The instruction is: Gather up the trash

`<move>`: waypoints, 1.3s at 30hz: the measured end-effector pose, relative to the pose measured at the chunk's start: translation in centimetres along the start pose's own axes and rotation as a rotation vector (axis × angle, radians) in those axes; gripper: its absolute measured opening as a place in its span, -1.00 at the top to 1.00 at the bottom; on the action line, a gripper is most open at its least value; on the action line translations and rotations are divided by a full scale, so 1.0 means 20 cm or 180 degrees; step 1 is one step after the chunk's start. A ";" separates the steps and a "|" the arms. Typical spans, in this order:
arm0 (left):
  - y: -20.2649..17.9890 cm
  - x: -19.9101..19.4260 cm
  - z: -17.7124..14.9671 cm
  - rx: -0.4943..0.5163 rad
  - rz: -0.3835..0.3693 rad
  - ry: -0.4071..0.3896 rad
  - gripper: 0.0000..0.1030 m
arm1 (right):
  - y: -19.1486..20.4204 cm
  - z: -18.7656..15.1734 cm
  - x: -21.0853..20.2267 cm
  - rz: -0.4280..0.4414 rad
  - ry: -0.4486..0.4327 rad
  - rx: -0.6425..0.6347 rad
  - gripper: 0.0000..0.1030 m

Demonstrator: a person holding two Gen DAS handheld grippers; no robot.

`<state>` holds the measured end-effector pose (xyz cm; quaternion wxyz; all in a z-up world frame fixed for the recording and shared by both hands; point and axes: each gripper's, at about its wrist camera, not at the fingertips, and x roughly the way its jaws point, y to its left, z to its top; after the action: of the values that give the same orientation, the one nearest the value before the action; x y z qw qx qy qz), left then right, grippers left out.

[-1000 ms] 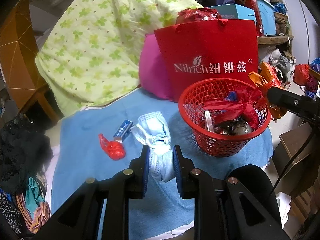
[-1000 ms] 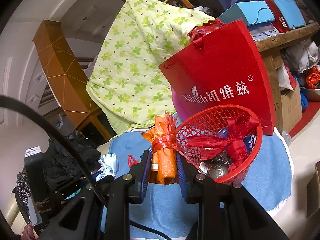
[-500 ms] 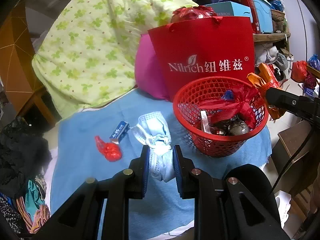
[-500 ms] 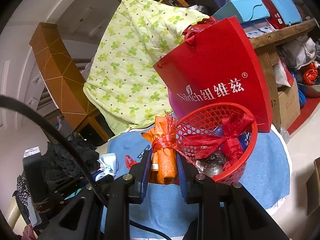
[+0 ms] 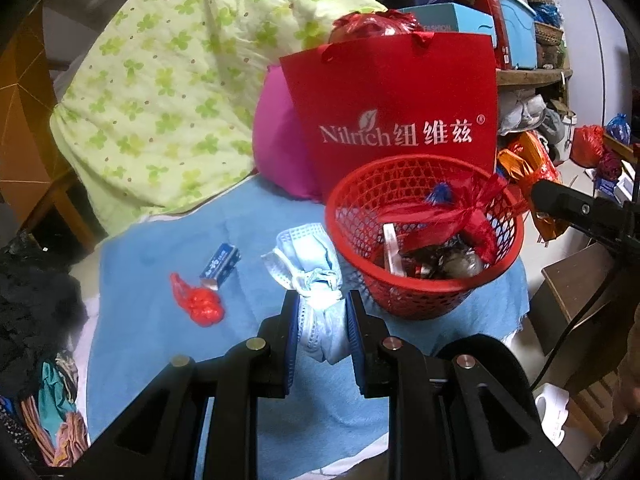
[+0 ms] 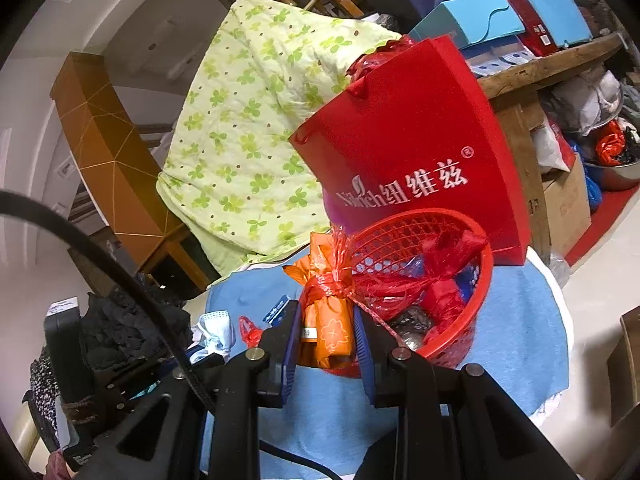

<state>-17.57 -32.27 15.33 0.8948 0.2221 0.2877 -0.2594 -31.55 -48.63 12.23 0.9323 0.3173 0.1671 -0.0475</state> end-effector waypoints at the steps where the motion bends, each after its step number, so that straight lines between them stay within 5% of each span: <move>1: 0.00 0.00 0.01 -0.0008 -0.0033 -0.0020 0.53 | -0.01 0.01 0.00 -0.0016 -0.0013 0.0006 0.45; 9: 0.02 0.06 0.15 -0.0125 -0.0351 -0.0085 0.53 | -0.06 0.12 -0.02 -0.0074 -0.0130 0.0041 0.42; 18: -0.01 0.21 0.34 -0.0314 -0.1065 -0.0274 0.47 | -0.18 0.31 0.20 0.0011 -0.0154 0.0395 0.42; 21: -0.05 0.32 0.36 -0.0356 -0.1183 -0.0270 0.18 | -0.26 0.37 0.36 -0.0062 -0.0078 0.0648 0.40; 23: -0.07 0.40 0.34 -0.0322 -0.1110 -0.0211 -0.10 | -0.32 0.39 0.48 -0.0083 0.0043 0.0820 0.27; 24: -0.06 0.43 0.32 -0.0357 -0.1105 -0.0161 -0.13 | -0.35 0.39 0.53 -0.0079 0.0132 0.0906 0.10; 25: -0.05 0.44 0.30 -0.0389 -0.1129 -0.0135 -0.13 | -0.36 0.38 0.56 -0.0064 0.0176 0.0971 -0.29; 31: 0.14 0.40 0.12 -0.0421 -0.0948 -0.0148 -0.22 | -0.30 0.30 0.53 -0.0083 0.0116 0.0703 -0.32; 39: 0.63 0.48 -0.34 -0.0705 -0.0131 0.0178 -0.23 | 0.10 0.23 0.46 0.0176 0.0156 -0.0069 -0.32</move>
<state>-6.07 -22.15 7.33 0.8999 0.1231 0.3440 -0.2380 -21.17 -49.75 13.60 0.9323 0.3127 0.1816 -0.0120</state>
